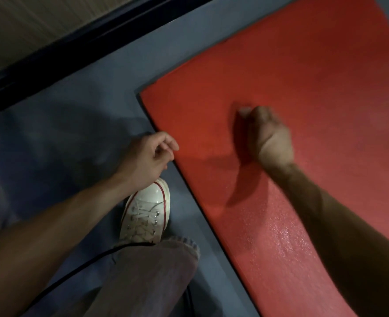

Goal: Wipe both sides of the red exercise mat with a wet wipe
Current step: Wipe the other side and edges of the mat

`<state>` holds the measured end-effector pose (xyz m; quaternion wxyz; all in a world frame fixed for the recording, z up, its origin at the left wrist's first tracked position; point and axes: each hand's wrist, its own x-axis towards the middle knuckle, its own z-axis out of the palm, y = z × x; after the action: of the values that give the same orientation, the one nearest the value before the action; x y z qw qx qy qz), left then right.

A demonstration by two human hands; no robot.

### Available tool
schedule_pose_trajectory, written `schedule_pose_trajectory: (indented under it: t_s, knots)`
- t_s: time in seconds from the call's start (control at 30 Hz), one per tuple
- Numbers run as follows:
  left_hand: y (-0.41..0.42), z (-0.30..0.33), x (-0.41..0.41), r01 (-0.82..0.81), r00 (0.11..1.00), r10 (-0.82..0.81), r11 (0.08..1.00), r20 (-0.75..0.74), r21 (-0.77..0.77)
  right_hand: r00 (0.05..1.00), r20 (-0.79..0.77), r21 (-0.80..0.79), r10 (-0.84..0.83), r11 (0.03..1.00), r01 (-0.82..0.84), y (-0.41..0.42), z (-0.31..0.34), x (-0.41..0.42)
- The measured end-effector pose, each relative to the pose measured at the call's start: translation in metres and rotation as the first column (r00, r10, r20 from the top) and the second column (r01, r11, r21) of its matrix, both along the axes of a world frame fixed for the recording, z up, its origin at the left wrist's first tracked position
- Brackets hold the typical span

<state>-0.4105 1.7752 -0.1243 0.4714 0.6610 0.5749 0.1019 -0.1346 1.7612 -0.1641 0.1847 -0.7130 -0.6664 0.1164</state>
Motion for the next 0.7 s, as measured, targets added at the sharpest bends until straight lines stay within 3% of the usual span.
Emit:
schedule_pose_trajectory:
  t_s: [0.07,0.13,0.23,0.3,0.37,0.43,0.5,0.6,0.7]
  knots:
    - [0.000,0.000,0.000,-0.019,1.000,0.018,1.000,0.018,0.004,0.952,-0.070,-0.053,0.298,0.952,-0.302,-0.029,-0.006,-0.048]
    - [0.000,-0.002,0.000,-0.035,0.999,0.034,0.999,0.022,0.017,0.846,-0.058,-0.027,0.530,0.847,-0.532,-0.055,-0.004,-0.082]
    - [0.000,-0.006,-0.004,-0.050,0.999,0.049,0.999,0.012,0.003,0.763,-0.041,-0.010,0.645,0.763,-0.646,-0.043,0.001,-0.070]
    - [0.001,-0.008,-0.006,-0.052,0.998,0.053,0.998,0.016,-0.016,0.847,-0.017,-0.001,0.532,0.847,-0.532,-0.015,-0.001,-0.037]
    - [0.004,-0.009,-0.008,-0.065,0.998,0.066,0.998,0.021,-0.024,0.963,0.069,-0.016,0.261,0.965,-0.260,0.018,-0.001,0.003]
    - [0.008,-0.008,-0.011,-0.083,0.996,0.083,0.996,0.015,-0.024,0.994,0.106,0.000,-0.011,1.000,0.011,0.036,0.000,0.016]
    - [0.012,-0.008,-0.014,-0.108,0.994,0.108,0.994,0.024,-0.026,0.995,0.086,-0.010,-0.055,0.998,0.056,0.033,0.002,-0.003]
    - [0.017,-0.012,-0.024,-0.144,0.989,0.145,0.989,0.034,-0.024,0.973,-0.063,-0.120,0.221,0.966,-0.227,0.003,0.000,-0.060]
    - [0.019,-0.015,-0.038,-0.212,0.975,0.214,0.977,0.059,-0.032,0.804,-0.074,-0.103,0.590,0.798,-0.594,-0.039,-0.002,-0.099]
